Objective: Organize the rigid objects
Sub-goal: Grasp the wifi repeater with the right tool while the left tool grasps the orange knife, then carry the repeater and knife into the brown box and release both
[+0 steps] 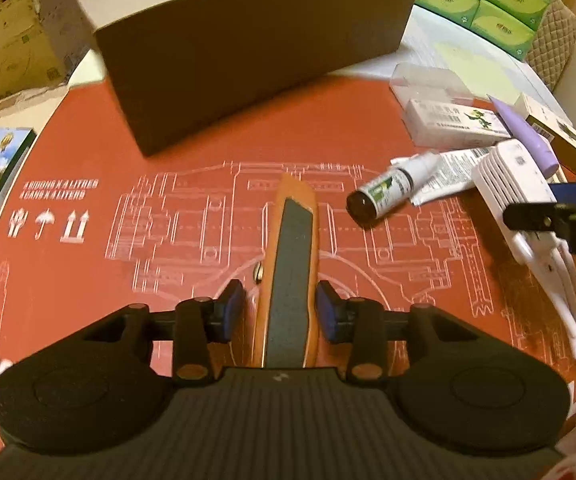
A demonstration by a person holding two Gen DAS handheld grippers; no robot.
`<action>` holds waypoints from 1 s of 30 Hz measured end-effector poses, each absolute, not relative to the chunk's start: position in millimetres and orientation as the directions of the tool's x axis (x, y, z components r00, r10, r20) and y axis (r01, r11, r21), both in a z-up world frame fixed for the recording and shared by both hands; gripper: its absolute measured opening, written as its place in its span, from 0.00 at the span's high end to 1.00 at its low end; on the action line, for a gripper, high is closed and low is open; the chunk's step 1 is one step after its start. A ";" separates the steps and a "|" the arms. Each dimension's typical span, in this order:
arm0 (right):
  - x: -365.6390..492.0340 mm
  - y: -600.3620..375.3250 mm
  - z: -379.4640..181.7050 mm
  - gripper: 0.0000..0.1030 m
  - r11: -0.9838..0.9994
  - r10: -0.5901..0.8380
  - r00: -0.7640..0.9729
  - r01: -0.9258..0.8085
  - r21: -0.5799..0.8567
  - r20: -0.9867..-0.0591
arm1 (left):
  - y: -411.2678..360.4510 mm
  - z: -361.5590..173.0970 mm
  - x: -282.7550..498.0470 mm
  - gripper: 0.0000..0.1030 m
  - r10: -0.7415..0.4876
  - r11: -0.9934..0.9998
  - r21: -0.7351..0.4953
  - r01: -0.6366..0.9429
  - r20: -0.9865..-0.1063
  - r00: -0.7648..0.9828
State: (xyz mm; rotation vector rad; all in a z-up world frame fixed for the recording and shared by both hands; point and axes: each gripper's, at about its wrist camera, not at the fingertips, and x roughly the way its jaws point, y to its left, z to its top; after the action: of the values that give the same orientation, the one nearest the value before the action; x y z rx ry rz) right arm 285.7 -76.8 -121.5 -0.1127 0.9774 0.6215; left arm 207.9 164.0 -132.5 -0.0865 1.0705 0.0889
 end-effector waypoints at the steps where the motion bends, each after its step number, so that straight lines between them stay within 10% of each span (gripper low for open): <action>1: 285.1 -77.6 -121.4 0.49 0.824 0.440 0.403 -0.537 0.182 -0.802 | 164.2 -133.1 210.7 0.65 0.031 0.994 -0.023 -0.108 -0.877 0.479; 30: 283.0 -67.0 -103.6 0.49 0.829 0.453 0.428 -0.525 0.193 -0.782 | 152.4 -87.2 213.4 0.71 0.051 0.997 0.008 -0.079 -0.827 0.560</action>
State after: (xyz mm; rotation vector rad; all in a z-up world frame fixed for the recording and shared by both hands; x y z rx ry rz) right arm 283.0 -67.0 -103.6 -0.0843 0.9488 0.6114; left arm 213.4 152.4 -87.2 -0.0311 0.9731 0.0771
